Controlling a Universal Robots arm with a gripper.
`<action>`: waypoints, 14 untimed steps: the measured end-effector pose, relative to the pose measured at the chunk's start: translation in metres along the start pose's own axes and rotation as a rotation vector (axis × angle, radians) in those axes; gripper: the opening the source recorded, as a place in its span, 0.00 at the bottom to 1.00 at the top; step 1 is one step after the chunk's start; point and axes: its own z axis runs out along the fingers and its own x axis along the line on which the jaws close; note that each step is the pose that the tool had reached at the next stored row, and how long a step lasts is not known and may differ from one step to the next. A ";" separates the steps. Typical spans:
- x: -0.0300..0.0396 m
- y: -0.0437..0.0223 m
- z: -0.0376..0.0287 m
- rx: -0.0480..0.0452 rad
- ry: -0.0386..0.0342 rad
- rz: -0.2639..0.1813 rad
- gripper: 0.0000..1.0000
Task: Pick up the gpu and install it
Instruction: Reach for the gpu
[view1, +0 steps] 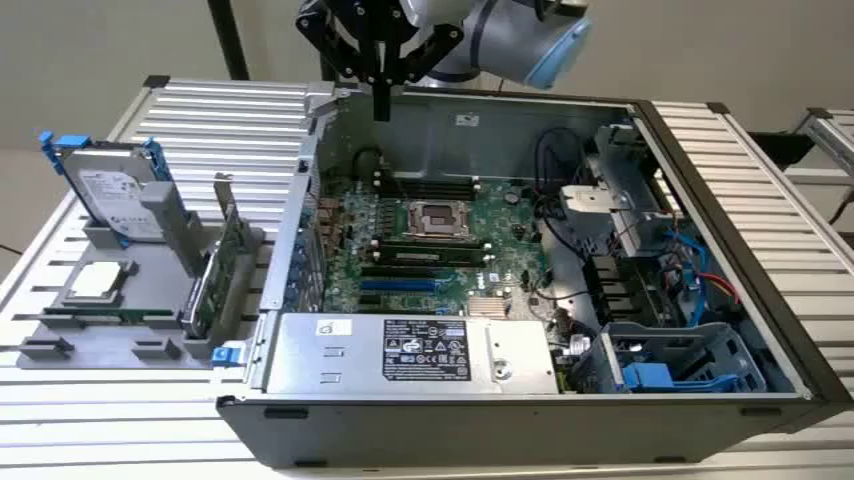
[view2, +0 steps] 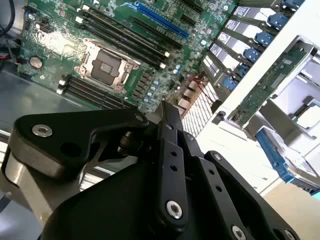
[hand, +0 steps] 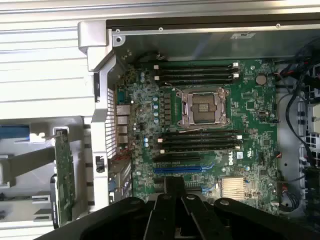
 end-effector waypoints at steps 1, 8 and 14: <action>0.0000 0.0000 0.0000 0.0000 0.0000 0.000 0.00; 0.0000 0.0000 -0.0003 0.0001 0.0001 0.000 0.00; 0.0022 -0.0002 -0.0005 0.0001 0.0001 0.000 0.00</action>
